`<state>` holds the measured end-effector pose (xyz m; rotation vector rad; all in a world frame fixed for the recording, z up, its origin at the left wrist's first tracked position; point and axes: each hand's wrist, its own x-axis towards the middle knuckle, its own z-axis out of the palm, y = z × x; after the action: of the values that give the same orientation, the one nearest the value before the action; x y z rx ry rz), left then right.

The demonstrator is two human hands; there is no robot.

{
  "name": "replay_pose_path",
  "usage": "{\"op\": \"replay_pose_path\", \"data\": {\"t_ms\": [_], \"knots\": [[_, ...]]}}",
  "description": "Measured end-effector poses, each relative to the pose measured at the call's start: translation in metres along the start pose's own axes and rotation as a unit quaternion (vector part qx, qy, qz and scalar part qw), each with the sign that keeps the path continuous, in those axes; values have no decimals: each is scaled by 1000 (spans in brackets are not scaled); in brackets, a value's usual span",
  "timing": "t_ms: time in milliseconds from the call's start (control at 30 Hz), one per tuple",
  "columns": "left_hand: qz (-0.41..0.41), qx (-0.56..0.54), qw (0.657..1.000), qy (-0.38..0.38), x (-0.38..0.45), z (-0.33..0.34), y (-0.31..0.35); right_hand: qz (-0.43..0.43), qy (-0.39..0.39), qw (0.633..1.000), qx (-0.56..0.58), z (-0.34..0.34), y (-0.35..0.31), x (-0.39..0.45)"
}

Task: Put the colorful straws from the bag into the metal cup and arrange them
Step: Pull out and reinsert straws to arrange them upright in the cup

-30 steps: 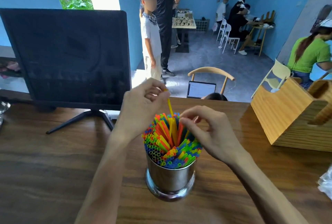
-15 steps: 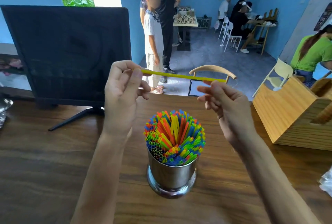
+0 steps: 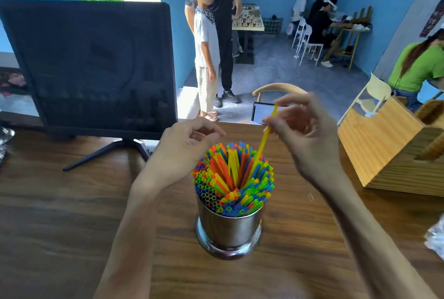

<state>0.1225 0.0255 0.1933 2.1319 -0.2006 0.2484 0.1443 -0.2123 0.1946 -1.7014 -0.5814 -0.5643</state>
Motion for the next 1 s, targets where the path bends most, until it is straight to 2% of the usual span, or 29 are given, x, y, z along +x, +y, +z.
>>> {"op": "replay_pose_path", "data": {"t_ms": [100,167,367,567,1000], "knots": [[32,5,999,-8,0,5,4,25,-165,978,-129,6,8,-12],[51,25,998,-11,-1,8,8,60,-211,966,-136,8,10,-15],[76,92,993,-20,1,16,11,91,-115,988,-42,4,16,-10],[78,166,982,-41,3,21,13,136,-53,989,35,5,18,-12],[81,190,976,-61,1,20,15,137,-45,988,55,5,22,-12]]}}
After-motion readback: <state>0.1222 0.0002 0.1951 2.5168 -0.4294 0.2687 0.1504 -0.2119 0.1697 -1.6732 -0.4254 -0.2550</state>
